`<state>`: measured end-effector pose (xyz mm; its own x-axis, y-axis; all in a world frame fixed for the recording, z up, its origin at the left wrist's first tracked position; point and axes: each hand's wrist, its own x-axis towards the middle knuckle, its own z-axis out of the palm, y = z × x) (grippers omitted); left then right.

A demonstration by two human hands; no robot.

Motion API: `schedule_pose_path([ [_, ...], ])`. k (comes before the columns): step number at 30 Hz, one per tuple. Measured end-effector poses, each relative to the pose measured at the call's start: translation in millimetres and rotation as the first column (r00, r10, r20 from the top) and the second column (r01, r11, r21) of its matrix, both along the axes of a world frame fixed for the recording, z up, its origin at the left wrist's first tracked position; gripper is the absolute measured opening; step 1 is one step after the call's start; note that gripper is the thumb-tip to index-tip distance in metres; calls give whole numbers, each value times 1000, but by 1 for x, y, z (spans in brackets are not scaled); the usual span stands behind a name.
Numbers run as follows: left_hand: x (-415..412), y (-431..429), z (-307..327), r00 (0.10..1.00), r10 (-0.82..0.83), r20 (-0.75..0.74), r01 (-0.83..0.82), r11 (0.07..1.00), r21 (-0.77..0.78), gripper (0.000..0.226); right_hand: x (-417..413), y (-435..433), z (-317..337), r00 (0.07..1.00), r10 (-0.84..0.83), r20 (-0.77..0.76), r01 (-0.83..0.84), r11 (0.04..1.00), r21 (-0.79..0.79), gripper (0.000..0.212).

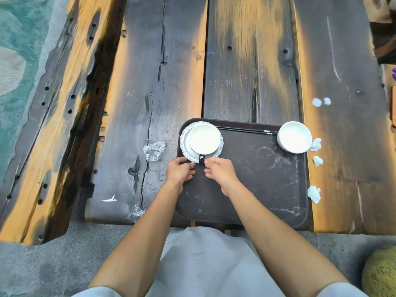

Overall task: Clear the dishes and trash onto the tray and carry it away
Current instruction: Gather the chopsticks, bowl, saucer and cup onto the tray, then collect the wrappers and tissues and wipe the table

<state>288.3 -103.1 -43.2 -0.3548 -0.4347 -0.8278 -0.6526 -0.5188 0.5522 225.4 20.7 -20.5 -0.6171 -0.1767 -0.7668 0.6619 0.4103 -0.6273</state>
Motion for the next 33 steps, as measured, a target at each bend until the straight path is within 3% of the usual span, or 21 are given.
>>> schedule_pose_path([
  [6,14,11,3,989,-150,-1,149,983,-104,32,3,21,-2,999,37,-29,-36,999,26,14],
  [10,19,29,7,945,-324,38,325,928,-180,24,3,51,-3,986,86,-145,-74,994,87,17],
  [12,19,42,7,889,-448,97,457,850,-260,20,1,75,-3,969,124,-213,-94,985,143,16],
  [16,12,80,13,694,-690,208,700,577,-422,23,-12,134,2,943,163,-290,-83,959,270,24],
  [21,-9,141,6,500,-833,236,805,346,-482,28,-27,219,5,904,198,-379,-21,906,423,29],
  [24,-28,178,1,397,-879,266,808,196,-556,38,-37,265,3,840,332,-429,-34,822,568,38],
  [29,-65,212,-9,313,-856,413,839,45,-542,83,-47,312,-12,765,534,-360,-133,678,723,58],
  [33,-79,224,-19,248,-828,503,905,12,-426,111,-56,331,-31,777,554,-299,-221,685,694,55],
])
